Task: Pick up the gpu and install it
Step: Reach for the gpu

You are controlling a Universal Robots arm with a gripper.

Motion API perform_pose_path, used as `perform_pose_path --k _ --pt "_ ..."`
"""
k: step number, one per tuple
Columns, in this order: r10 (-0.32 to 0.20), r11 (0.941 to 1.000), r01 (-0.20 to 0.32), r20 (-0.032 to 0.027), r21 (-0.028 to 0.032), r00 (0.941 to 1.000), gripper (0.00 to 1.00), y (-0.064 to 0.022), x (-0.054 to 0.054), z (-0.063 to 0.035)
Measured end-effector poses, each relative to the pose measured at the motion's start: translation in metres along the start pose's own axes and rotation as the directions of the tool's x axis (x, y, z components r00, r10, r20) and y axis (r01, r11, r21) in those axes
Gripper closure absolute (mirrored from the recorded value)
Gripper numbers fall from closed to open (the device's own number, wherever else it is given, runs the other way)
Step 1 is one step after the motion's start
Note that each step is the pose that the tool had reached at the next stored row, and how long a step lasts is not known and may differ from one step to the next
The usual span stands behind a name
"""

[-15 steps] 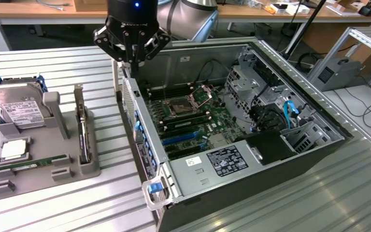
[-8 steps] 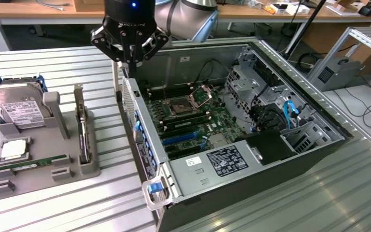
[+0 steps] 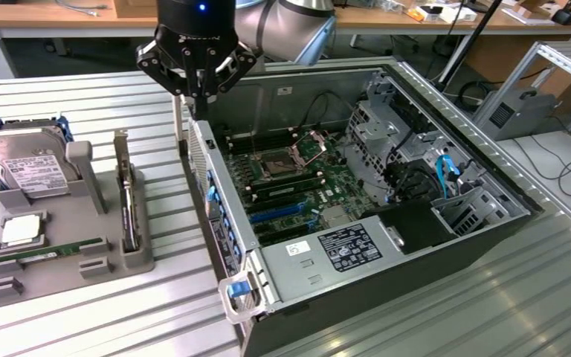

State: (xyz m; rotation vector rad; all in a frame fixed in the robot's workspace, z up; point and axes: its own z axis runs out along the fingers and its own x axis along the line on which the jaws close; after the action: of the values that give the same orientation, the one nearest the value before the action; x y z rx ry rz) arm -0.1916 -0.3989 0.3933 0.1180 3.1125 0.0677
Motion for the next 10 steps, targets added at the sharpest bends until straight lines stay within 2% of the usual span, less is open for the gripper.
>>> perform_pose_path --k 10 --pt "0.000 1.0000 0.000 0.0000 0.0001 1.0000 0.89 -0.0003 0.0041 -0.0001"
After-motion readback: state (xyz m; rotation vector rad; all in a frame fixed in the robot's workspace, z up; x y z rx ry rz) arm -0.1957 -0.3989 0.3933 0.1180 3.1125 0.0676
